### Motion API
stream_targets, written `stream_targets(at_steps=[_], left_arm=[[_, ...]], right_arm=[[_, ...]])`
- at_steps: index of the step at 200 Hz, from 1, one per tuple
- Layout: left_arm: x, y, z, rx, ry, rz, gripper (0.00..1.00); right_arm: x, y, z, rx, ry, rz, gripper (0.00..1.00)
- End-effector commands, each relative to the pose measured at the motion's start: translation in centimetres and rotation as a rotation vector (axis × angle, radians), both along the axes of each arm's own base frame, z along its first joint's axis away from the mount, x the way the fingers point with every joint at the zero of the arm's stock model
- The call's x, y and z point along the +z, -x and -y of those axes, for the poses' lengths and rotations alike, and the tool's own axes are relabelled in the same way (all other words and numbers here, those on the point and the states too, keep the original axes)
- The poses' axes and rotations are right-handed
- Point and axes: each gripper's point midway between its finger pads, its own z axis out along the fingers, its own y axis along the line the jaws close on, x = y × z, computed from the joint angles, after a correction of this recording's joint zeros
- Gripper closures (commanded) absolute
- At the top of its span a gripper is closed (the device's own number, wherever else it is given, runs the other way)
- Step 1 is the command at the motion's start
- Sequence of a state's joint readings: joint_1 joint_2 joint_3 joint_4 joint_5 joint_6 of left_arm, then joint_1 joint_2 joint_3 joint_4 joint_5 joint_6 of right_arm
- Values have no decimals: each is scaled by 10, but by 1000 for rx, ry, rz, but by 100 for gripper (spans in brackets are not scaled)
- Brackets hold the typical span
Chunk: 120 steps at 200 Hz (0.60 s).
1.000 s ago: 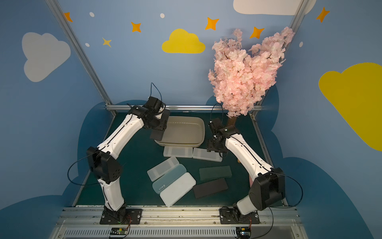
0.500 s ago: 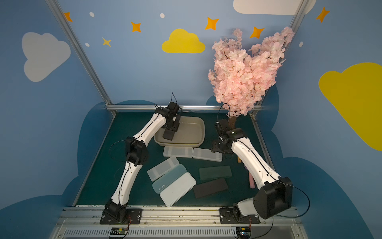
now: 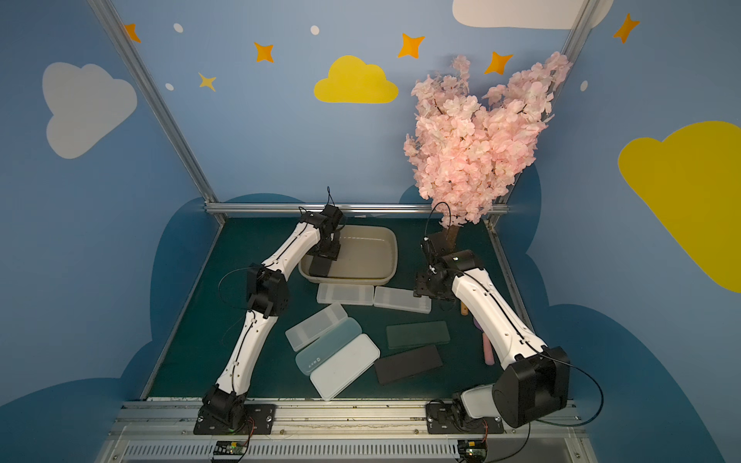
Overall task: Put the pencil case into the storage box
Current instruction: Place the pencil case at the storage box.
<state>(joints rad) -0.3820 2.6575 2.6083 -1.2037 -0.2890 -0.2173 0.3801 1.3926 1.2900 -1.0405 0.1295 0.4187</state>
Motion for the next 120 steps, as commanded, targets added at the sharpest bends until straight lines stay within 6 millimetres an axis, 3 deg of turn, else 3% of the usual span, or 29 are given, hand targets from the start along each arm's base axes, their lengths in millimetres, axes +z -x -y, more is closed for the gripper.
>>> stream_targets(at_steps=[1, 25, 74, 120], left_arm=[[-1, 2, -9, 46, 7, -18, 45], [-2, 2, -10, 63, 22, -23, 41], [2, 6, -11, 40, 22, -39, 18], [8, 5, -10, 42, 52, -32, 14]], right_arm=[[0, 4, 3, -2, 6, -24, 30], [-1, 5, 5, -15, 17, -39, 30], [-8, 9, 3, -35, 3, -81, 29], [-9, 10, 2, -52, -8, -98, 29]])
